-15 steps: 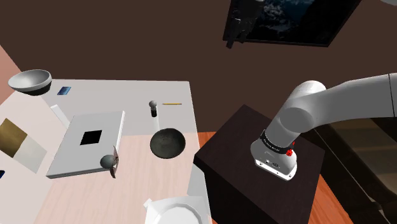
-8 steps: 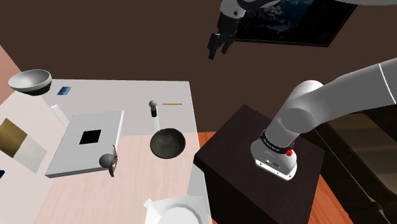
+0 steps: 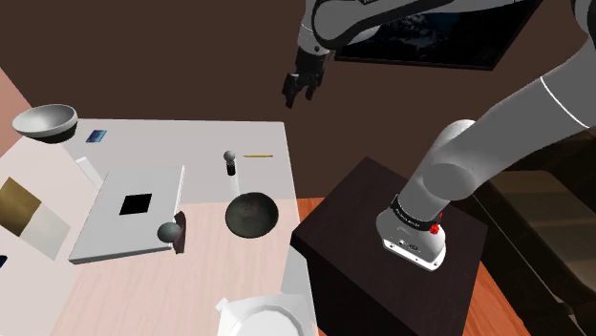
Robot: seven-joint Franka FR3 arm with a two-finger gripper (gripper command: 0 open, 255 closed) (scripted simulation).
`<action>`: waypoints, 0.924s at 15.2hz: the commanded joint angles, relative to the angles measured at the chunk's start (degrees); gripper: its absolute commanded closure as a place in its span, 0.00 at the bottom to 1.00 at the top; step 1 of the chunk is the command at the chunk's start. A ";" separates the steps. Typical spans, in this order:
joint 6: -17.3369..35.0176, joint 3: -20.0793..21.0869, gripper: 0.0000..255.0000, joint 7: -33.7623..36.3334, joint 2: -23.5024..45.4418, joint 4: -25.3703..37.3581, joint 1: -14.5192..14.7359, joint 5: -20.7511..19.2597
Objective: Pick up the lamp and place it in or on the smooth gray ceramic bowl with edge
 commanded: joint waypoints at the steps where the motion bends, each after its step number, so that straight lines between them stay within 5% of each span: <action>1: 3.75 0.60 0.00 0.48 4.52 0.87 0.68 0.85; 14: 18.62 3.41 0.00 1.75 33.32 14.65 3.73 4.63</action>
